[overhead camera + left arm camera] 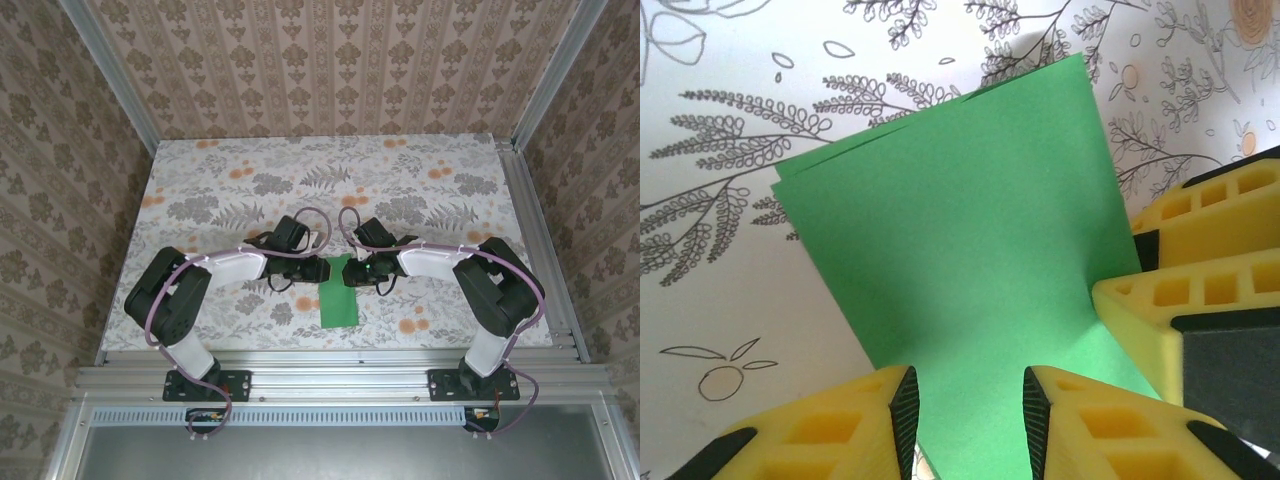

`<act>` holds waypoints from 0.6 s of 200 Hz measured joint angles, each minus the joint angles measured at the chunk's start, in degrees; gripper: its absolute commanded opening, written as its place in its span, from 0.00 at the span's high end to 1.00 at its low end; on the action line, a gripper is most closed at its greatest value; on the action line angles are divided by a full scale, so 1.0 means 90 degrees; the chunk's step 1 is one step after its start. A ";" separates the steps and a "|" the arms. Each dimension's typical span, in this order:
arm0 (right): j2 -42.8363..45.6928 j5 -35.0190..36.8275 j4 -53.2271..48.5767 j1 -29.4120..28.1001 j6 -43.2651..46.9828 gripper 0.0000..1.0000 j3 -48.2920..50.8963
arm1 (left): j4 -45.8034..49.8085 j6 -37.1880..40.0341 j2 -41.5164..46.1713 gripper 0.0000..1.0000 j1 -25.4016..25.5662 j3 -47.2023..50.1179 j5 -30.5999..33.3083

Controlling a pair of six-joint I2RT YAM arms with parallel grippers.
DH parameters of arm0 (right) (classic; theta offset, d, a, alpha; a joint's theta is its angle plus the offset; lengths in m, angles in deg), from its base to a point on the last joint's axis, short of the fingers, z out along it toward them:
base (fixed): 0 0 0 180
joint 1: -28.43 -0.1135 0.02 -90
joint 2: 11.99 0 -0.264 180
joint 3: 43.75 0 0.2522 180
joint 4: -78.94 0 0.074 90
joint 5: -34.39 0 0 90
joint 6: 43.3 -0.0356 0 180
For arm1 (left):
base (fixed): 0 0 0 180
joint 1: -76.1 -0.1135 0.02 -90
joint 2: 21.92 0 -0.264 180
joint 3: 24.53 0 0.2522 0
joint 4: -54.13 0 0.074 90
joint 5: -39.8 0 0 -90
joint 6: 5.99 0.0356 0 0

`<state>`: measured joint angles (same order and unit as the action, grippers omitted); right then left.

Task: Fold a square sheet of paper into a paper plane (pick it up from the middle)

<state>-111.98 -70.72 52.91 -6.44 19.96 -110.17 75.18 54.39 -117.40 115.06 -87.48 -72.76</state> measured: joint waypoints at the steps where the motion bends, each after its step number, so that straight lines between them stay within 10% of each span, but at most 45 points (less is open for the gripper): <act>1: 0.0000 -0.0002 0.0000 0.0000 0.0000 0.69 0.0000 | 0.0000 0.0002 0.0000 0.64 -0.0002 -0.0002 -0.0002; 120: 0.0000 -0.0036 -0.0019 0.0022 -0.0080 0.70 -0.0017 | -0.0007 0.0036 -0.0002 0.64 0.0007 -0.0049 -0.0257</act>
<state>-111.98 -71.05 52.73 -6.24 19.24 -110.33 75.12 54.72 -117.42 115.12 -87.92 -75.08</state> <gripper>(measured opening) 0.299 0.355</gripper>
